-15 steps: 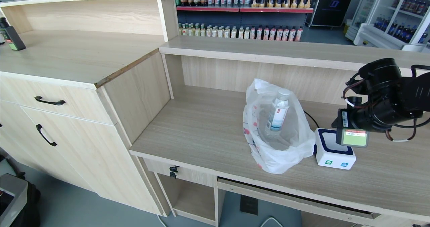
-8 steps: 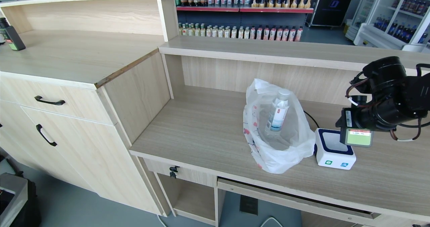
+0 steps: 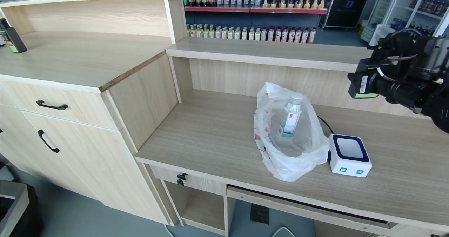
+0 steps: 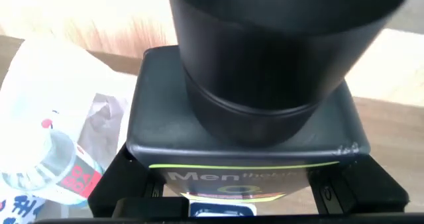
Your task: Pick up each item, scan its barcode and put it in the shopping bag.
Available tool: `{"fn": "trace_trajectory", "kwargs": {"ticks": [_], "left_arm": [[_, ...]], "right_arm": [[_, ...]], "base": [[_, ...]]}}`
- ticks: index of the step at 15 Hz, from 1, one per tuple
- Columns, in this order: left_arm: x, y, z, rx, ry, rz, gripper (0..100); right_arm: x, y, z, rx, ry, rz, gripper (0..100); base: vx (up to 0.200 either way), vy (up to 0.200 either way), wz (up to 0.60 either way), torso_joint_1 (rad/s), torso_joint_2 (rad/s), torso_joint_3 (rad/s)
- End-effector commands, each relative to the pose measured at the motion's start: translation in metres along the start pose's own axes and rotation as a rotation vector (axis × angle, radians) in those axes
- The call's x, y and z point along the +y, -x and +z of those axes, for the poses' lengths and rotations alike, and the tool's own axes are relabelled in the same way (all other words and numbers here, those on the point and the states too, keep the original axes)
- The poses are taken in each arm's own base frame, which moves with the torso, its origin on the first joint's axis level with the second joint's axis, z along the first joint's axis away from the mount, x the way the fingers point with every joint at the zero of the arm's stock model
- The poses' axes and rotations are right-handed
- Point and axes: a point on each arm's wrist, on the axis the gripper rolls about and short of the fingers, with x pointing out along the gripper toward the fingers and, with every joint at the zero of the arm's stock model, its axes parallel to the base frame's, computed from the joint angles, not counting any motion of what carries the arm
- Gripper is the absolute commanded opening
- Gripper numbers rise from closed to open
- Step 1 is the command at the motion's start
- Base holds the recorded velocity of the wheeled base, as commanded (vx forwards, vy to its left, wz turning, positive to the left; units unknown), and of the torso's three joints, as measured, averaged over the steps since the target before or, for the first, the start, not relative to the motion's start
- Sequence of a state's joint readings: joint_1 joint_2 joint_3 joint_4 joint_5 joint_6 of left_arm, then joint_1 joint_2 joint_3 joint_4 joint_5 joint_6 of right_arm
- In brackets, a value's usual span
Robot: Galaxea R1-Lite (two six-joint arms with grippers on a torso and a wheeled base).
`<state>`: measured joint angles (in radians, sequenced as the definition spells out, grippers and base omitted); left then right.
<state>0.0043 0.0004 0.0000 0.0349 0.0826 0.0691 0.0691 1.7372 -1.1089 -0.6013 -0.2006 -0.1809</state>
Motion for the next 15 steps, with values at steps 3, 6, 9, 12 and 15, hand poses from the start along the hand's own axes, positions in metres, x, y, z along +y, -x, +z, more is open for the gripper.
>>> {"fn": "trace_trajectory", "kwargs": {"ticks": [3,6,9,12,15], "left_arm": [[0.0,0.0,0.0,0.0,0.0,0.001,100],[0.0,0.0,0.0,0.0,0.0,0.001,100],[0.0,0.0,0.0,0.0,0.0,0.001,100],[0.0,0.0,0.0,0.0,0.0,0.001,100],[0.0,0.0,0.0,0.0,0.0,0.001,100]], "right_arm": [[0.017,0.013,-0.033,-0.015,0.079,0.098,0],[0.029,0.029,-0.025,-0.048,0.078,0.19,0],[0.041,0.043,-0.015,-0.086,0.066,0.246,0],[0.045,0.057,-0.017,-0.093,0.07,0.347,0],[0.048,0.061,-0.02,-0.091,0.078,0.382,0]], "base": [[0.0,0.0,0.0,0.0,0.0,0.0],[0.0,0.0,0.0,0.0,0.0,0.0],[0.0,0.0,0.0,0.0,0.0,0.0],[0.0,0.0,0.2,0.001,0.0,0.001],[0.0,0.0,0.0,0.0,0.0,0.0]]}}
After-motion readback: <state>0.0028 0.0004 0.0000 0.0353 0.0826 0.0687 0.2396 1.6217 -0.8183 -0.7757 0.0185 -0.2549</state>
